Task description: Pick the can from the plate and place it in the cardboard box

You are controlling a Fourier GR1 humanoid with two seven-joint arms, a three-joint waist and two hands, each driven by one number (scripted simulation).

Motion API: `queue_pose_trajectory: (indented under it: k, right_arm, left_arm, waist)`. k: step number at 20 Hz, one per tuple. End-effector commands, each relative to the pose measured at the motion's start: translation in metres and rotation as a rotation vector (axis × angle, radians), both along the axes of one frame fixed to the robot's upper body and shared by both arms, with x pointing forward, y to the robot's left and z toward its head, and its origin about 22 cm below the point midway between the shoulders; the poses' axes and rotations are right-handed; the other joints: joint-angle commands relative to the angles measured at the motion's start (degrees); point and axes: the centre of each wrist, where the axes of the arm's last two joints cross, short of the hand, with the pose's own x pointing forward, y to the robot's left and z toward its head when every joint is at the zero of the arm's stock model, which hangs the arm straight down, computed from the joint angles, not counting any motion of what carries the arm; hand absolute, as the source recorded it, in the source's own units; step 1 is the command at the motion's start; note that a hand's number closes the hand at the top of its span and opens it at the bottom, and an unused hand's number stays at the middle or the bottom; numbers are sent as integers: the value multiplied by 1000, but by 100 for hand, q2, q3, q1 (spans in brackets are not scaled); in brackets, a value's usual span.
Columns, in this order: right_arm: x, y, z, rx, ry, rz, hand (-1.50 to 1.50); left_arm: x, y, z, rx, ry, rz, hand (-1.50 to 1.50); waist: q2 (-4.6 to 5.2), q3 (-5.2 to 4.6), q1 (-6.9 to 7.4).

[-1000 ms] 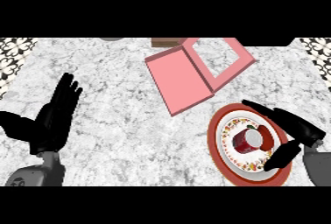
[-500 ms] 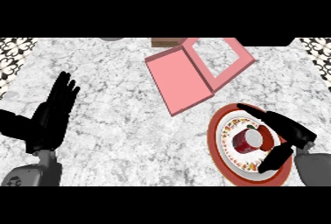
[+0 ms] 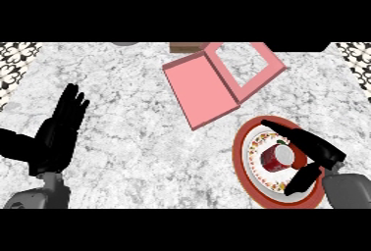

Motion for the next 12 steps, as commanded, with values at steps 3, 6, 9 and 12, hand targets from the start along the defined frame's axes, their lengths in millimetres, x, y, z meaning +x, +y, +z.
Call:
queue_pose_trajectory:
  k: [3,6,9,12]
  right_arm:
    - [-2,8,-16,-3,-25,12,150]
    - [6,17,-1,-33,-108,70,150]
    - [13,2,-4,-47,-158,70,150]
    - [-6,2,-21,-64,-186,82,150]
  left_arm:
    - [-24,-11,12,-8,3,-9,0]
    - [9,-4,7,16,-3,1,0]
    - [-7,0,5,-4,-2,7,0]
    - [0,4,13,0,4,7,0]
  waist:
    - [-3,1,18]
    - [3,0,-2]
    - [3,1,21]
    - [2,1,8]
